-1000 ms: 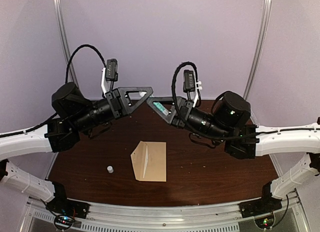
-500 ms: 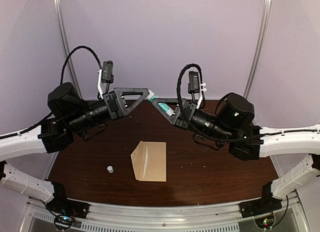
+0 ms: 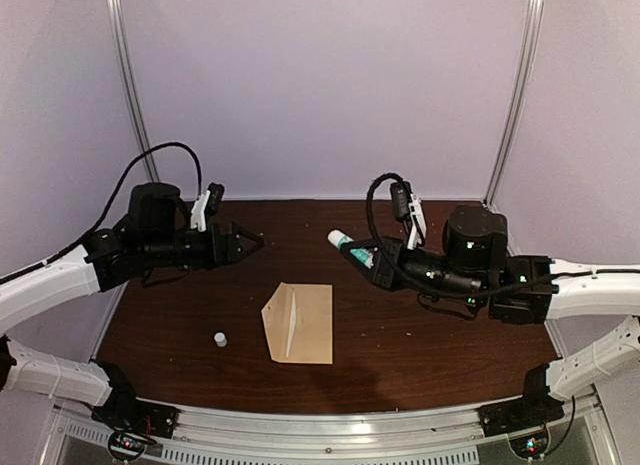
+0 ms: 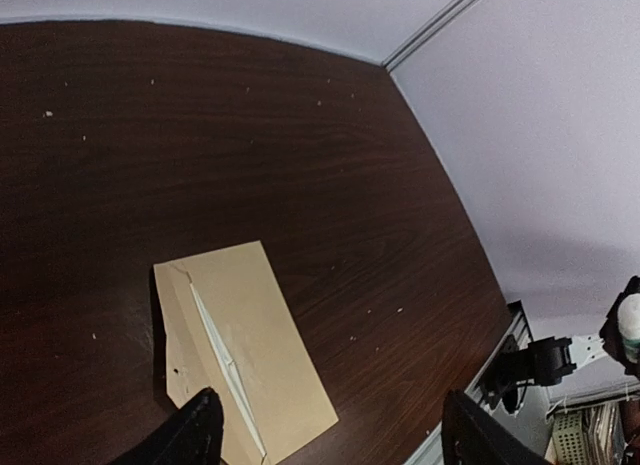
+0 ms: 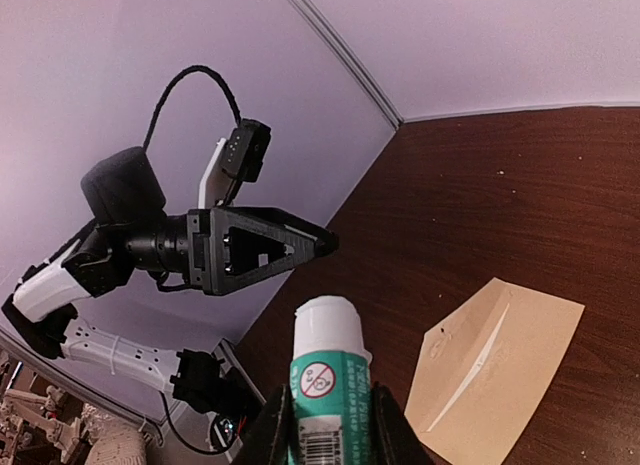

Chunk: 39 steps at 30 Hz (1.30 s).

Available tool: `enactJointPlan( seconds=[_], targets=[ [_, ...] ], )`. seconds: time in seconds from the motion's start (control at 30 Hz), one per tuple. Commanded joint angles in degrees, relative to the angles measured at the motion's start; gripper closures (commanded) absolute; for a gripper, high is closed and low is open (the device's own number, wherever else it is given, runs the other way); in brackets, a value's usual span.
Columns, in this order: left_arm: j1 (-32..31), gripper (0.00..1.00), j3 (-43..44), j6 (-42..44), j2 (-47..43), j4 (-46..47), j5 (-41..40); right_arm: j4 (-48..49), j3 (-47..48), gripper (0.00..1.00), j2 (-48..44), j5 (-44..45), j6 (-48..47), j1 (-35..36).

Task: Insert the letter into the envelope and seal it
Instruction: Adjust the solid glue, then paint the envelope at the center of the board.

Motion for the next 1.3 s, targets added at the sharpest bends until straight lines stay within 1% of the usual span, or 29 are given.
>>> enactJointPlan(
  seconds=[0.0,0.27,0.6,0.8,0.9,1.0,1.17,1.27],
  targets=[
    [0.7,0.25,-1.9,7.7,6.7,-4.3,6.4,-5.7,-2.4,1.0,-0.3,1.8,0.9,-0.2],
    [3.0,0.3,-5.8,10.4,15.3,0.7,9.6,-3.6,-4.2,1.0,3.2,-0.4,3.6,0.1],
    [5.2,0.31,-4.7,13.5,26.1,2.3,9.6,-5.9,-2.0,1.0,8.9,-2.2,3.3,0.5],
    [5.3,0.38,-2.7,15.2,31.5,2.6,10.1,-9.5,0.1,1.0,12.9,-3.3,3.6,0.5],
    [5.3,0.47,-2.0,15.6,33.7,3.3,11.5,-11.3,1.3,1.0,14.6,-3.4,4.0,0.5],
    [5.3,0.57,-1.7,16.1,34.9,4.6,12.9,-13.1,2.6,1.0,16.5,-3.5,4.7,0.5],
    [5.3,0.78,-0.4,18.2,36.8,5.9,16.2,-16.3,5.4,1.0,20.4,-3.7,5.3,0.1],
    [5.3,0.92,0.9,20.1,38.6,5.4,17.6,-17.3,6.0,1.0,21.8,-5.7,5.6,-0.4]
  ],
)
